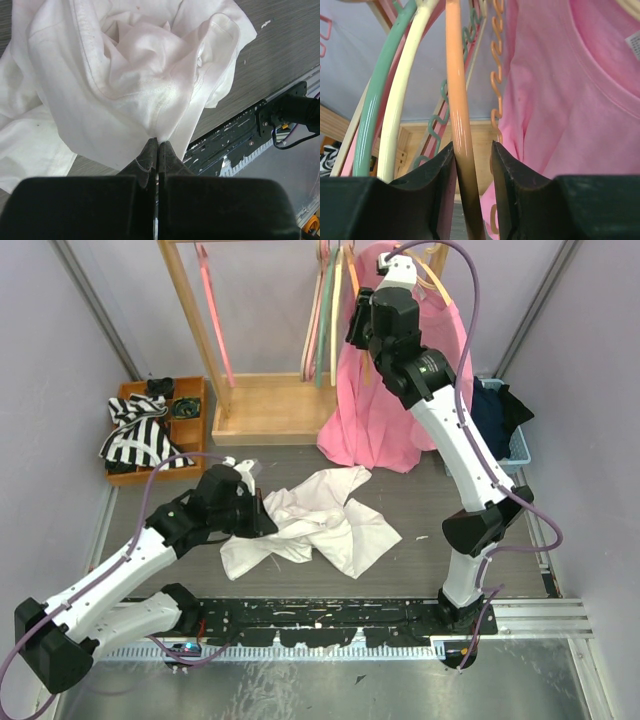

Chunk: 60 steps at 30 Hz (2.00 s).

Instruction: Place the t-shirt on the hanger

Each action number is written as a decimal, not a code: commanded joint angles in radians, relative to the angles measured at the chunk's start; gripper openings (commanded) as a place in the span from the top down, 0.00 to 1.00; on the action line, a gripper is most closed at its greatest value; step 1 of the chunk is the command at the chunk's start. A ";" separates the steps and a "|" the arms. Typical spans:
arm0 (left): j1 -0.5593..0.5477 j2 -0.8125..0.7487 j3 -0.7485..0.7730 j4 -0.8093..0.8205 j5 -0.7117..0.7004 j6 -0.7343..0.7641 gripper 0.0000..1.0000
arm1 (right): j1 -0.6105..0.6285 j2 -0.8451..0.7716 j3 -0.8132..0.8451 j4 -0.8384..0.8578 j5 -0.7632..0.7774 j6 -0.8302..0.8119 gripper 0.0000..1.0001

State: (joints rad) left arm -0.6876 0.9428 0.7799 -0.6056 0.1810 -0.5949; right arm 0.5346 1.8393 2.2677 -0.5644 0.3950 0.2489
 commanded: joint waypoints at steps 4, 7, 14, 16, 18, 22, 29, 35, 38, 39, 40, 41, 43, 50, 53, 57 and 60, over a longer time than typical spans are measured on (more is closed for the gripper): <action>0.015 -0.024 -0.014 0.007 0.006 0.018 1.00 | -0.001 -0.003 0.067 0.004 0.076 -0.022 0.77; 0.018 -0.028 -0.013 0.003 0.007 0.018 1.00 | -0.002 -0.001 0.086 -0.001 0.076 -0.028 0.87; 0.020 -0.038 -0.010 -0.006 0.005 0.016 1.00 | -0.002 -0.016 0.132 -0.007 0.038 -0.064 0.99; 0.021 -0.040 -0.008 -0.010 -0.001 0.015 1.00 | -0.002 -0.035 0.121 0.010 0.021 -0.074 0.99; 0.021 -0.043 -0.005 -0.012 -0.003 0.012 1.00 | -0.002 -0.051 0.119 0.018 0.013 -0.075 0.99; 0.020 -0.048 0.005 -0.025 -0.009 0.010 1.00 | -0.002 -0.089 0.096 0.051 -0.023 -0.097 0.99; 0.021 -0.061 0.012 -0.041 -0.025 0.008 1.00 | -0.001 -0.135 0.062 0.102 -0.076 -0.125 0.99; 0.022 -0.072 0.017 -0.059 -0.032 0.006 1.00 | -0.002 -0.154 0.049 0.126 -0.077 -0.117 0.99; 0.020 -0.080 0.017 -0.066 -0.039 0.006 1.00 | -0.002 -0.164 0.057 0.103 -0.057 -0.112 0.99; 0.020 -0.080 0.016 -0.067 -0.040 0.006 1.00 | 0.000 -0.172 0.054 0.096 -0.056 -0.112 0.99; 0.021 -0.078 0.018 -0.068 -0.041 0.006 1.00 | -0.001 -0.186 0.051 0.087 -0.053 -0.110 0.99; 0.020 -0.076 0.018 -0.068 -0.039 0.006 1.00 | -0.002 -0.199 0.044 0.079 -0.049 -0.109 0.99; 0.020 -0.069 0.018 -0.066 -0.038 0.006 1.00 | -0.002 -0.233 0.018 0.070 -0.038 -0.107 0.99; 0.020 -0.059 0.026 -0.068 -0.047 0.006 1.00 | -0.002 -0.329 -0.045 -0.002 -0.031 -0.106 0.99; 0.020 -0.047 0.030 -0.069 -0.054 0.007 1.00 | -0.002 -0.371 -0.073 -0.051 -0.048 -0.093 0.99; 0.020 -0.022 0.050 -0.063 -0.052 -0.004 1.00 | -0.002 -0.445 -0.128 -0.139 -0.056 -0.056 0.99; 0.020 0.004 0.077 -0.063 -0.045 -0.008 1.00 | -0.002 -0.546 -0.220 -0.219 -0.057 -0.011 0.99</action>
State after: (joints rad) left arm -0.6701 0.9234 0.7933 -0.6613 0.1371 -0.5968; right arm 0.5346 1.4082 2.1208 -0.7162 0.3447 0.1795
